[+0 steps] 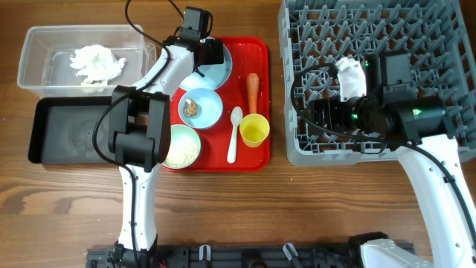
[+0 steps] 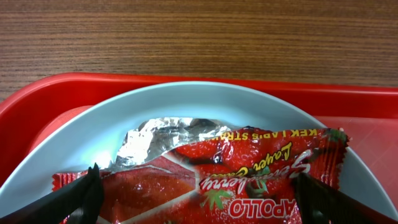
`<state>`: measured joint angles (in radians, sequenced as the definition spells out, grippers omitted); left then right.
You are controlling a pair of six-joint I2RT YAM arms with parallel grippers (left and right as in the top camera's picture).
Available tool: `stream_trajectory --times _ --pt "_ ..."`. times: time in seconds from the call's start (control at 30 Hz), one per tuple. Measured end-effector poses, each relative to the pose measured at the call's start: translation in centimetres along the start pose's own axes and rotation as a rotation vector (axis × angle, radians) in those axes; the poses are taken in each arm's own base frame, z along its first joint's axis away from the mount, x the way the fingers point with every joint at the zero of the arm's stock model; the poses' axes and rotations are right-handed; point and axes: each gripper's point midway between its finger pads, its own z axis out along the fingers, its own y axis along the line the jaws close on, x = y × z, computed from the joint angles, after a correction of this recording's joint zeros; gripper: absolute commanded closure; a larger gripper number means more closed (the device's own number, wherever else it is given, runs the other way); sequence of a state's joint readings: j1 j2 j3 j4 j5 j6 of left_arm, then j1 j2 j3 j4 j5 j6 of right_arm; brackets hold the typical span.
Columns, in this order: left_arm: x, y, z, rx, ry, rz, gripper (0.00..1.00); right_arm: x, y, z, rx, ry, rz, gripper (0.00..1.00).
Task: Sort waste into correct bins and load items into the dishwasher rack
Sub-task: 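Move the wrapper and tissue left and drop them into the clear bin, then grasp the blue bowl with the shell using the left gripper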
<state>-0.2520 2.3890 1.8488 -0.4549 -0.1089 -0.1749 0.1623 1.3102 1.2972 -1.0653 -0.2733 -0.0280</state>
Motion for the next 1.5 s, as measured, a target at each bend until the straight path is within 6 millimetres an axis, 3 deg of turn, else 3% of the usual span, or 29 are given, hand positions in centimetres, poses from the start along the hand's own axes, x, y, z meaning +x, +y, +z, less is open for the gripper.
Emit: stream_trajectory --times 0.07,0.1,0.17,0.47,0.63,0.73,0.87,0.93,1.0,1.13,1.17,1.2,1.27,1.33,1.43,1.47,1.5 --pt "0.3 0.0 0.0 -0.002 0.012 0.002 0.24 -0.1 0.0 0.0 0.000 -0.003 -0.001 0.00" --pt "0.5 0.1 -0.1 -0.006 0.022 0.001 0.39 -0.1 0.0 0.0 0.000 -0.003 0.000 0.00" --pt "1.4 0.6 -0.4 -0.027 0.069 0.009 0.96 -0.1 0.0 0.0 0.000 -0.003 -0.001 0.00" --pt "2.5 0.9 -1.0 -0.043 0.130 0.012 0.96 -0.1 0.0 0.0 0.000 -0.003 0.003 0.00" --pt "3.9 1.3 -3.6 -0.054 0.221 0.017 0.96 -0.1 0.0 0.0 0.000 -0.006 0.007 0.00" --pt "0.2 0.9 -8.5 -0.027 0.116 -0.013 0.96 -0.2 0.0 0.0 0.000 -0.006 0.014 0.00" --pt "-5.2 1.3 -17.4 0.014 -0.062 -0.064 0.96 -0.1 0.0 0.0 0.000 -0.006 0.018 0.00" --pt "-5.9 3.1 -19.7 0.001 -0.083 -0.108 0.96 -0.2 0.0 0.0 0.000 -0.007 0.021 0.00" --pt "-5.9 6.3 -20.0 -0.040 -0.073 -0.173 0.96 -0.2 0.0 0.0 0.000 -0.006 0.022 0.00" --pt "-5.3 18.3 -18.7 -0.191 -0.047 -0.381 0.96 -0.4 0.0 0.0 0.000 -0.015 0.019 0.00" --pt "-5.0 20.0 -18.4 -0.213 -0.040 -0.409 0.82 -0.4 0.0 0.0 0.000 -0.017 0.019 0.00" --pt "-4.4 22.4 -17.7 -0.242 -0.027 -0.446 0.39 -0.4 0.0 0.0 0.000 -0.018 0.018 0.00" --pt "-2.3 26.0 -15.9 -0.276 0.034 -0.516 0.10 -0.5 0.0 0.0 0.000 -0.019 0.018 0.00" --pt "-0.5 26.3 -14.5 -0.239 0.102 -0.546 0.02 -0.7 0.0 0.0 0.000 -0.028 0.019 0.00" --pt "-0.6 25.2 -14.4 -0.181 0.112 -0.555 0.01 -0.8 0.0 0.0 0.000 -0.031 0.027 0.00" --pt "-0.6 24.8 -14.5 -0.166 0.117 -0.555 0.03 -0.8 0.0 0.0 0.000 -0.032 0.030 0.00" --pt "-0.4 24.3 -14.9 -0.145 0.131 -0.556 0.14 -0.8 0.0 0.0 0.000 -0.032 0.032 0.00"
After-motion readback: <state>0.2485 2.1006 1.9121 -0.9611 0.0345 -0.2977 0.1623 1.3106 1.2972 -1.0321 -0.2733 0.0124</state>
